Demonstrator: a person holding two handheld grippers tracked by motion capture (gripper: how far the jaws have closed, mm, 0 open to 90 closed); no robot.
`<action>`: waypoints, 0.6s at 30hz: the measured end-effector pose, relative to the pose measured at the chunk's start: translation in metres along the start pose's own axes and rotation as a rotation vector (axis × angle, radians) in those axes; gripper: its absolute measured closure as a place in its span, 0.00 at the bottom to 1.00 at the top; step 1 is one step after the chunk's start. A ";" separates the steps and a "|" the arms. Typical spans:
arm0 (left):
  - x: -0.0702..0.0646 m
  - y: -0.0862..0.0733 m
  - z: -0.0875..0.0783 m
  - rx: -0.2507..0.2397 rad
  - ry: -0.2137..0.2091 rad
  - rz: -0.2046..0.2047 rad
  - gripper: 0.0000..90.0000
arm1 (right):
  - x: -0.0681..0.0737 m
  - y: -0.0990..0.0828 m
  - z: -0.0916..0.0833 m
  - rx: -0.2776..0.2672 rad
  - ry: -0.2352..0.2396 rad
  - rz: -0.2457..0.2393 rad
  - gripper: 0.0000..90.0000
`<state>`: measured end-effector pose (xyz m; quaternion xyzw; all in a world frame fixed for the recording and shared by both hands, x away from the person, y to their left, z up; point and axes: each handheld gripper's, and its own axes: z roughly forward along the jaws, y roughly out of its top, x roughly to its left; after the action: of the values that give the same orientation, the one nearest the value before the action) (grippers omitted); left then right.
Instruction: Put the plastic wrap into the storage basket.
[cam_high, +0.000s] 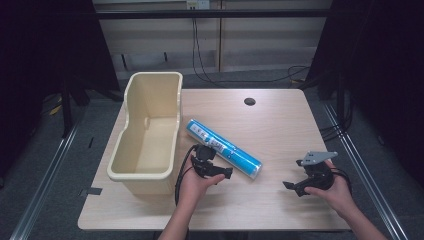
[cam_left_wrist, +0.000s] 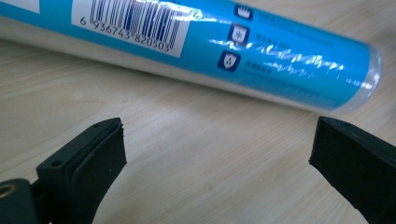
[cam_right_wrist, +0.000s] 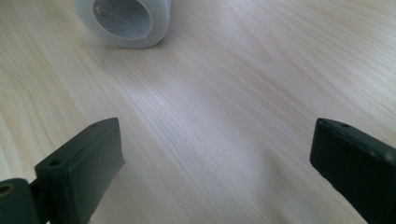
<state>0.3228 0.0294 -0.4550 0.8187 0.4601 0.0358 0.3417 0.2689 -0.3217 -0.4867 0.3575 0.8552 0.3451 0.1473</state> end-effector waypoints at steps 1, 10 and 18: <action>0.001 0.003 0.000 0.007 0.008 -0.012 0.03 | 0.000 0.000 -0.001 -0.004 -0.008 0.002 0.03; 0.005 0.030 0.000 0.032 0.088 -0.121 0.01 | -0.001 -0.001 -0.003 -0.011 -0.011 0.009 0.03; 0.010 0.051 0.007 0.057 0.159 -0.246 0.00 | -0.001 0.001 -0.004 -0.028 -0.005 0.013 0.03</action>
<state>0.3685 0.0161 -0.4325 0.7600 0.5834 0.0453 0.2828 0.2682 -0.3238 -0.4834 0.3618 0.8476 0.3570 0.1523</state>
